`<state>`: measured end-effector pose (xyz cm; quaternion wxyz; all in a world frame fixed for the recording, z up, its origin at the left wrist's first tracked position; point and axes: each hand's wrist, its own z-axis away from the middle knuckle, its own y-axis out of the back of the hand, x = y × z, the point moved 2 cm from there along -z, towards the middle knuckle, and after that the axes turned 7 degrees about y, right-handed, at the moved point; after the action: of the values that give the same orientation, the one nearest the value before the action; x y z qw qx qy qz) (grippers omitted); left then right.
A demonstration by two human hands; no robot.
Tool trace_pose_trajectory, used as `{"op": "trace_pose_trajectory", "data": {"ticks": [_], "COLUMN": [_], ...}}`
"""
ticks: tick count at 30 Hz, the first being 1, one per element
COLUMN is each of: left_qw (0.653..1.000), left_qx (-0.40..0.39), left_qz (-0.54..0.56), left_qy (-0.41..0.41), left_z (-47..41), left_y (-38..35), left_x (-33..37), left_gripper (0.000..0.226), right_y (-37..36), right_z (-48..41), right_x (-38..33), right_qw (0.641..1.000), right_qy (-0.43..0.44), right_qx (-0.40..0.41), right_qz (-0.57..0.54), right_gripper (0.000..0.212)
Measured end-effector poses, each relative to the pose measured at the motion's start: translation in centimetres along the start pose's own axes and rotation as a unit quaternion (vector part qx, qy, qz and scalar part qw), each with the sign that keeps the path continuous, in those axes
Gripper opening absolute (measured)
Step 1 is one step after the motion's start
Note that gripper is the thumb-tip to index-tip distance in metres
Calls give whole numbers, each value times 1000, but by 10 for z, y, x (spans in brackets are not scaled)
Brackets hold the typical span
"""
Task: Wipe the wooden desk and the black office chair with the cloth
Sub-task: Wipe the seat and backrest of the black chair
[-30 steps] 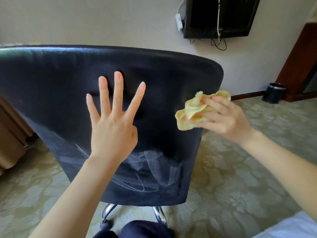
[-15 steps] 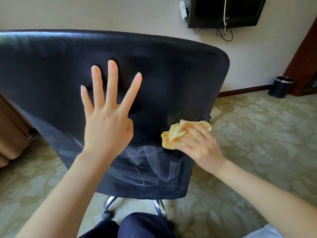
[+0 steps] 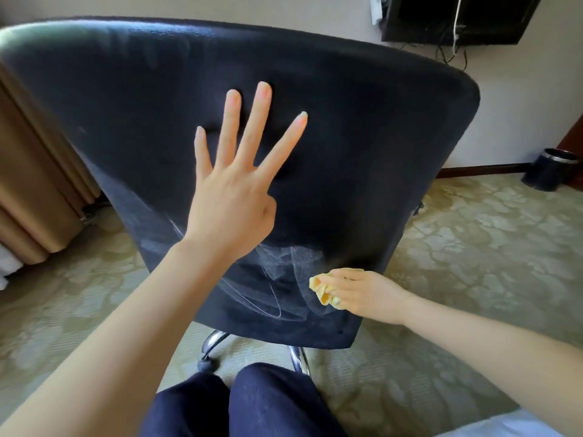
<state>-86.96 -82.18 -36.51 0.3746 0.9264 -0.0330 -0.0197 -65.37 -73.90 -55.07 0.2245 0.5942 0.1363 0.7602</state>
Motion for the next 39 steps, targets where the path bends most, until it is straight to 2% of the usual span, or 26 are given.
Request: {"op": "trace_pose_trajectory", "data": {"ticks": [2,5,10,15,17,21,26,31,35,37,39], "left_qw": [1000,999,991,981,969,940,938,941,944,945,945], "left_qx": [-4,-16,-55,-115,-156,-202,-204,-210,-213,-216,-220], "left_qz": [14,30,16,-7,26,101,107,77,79,79,83], "left_qy": [-10,15,120,153,191,255,259,255,241,233,228], "left_z": [3,17,55,92,106,125,126,124,125,125,125], "left_y": [2,1,-11,-40,-55,-82,-100,-104,-102,-101,-100], "left_x": [-5,-21,-52,-69,-66,-62,-59,-57,-56,-58,-58], "left_gripper": [102,104,105,103,106,108,106,102,101,101,101], "right_y": [19,55,104,121,110,76,36,9,-8,-11,-7], "right_z": [-9,-23,-40,-68,-77,-89,-82,-63,-32,-15,-3], "right_x": [27,71,135,155,143,96,35,3,-13,-10,-1], "right_qw": [993,952,907,851,848,879,924,950,981,983,977], "right_qy": [-73,-154,-229,-312,-325,-288,-183,-97,4,14,-15], "right_qx": [90,256,354,420,417,379,304,247,140,135,167], "right_qz": [-33,-60,11,41,32,-39,-145,-164,-137,-127,-128], "right_gripper": [47,28,25,24,28,24,21,15,13,12,21]}}
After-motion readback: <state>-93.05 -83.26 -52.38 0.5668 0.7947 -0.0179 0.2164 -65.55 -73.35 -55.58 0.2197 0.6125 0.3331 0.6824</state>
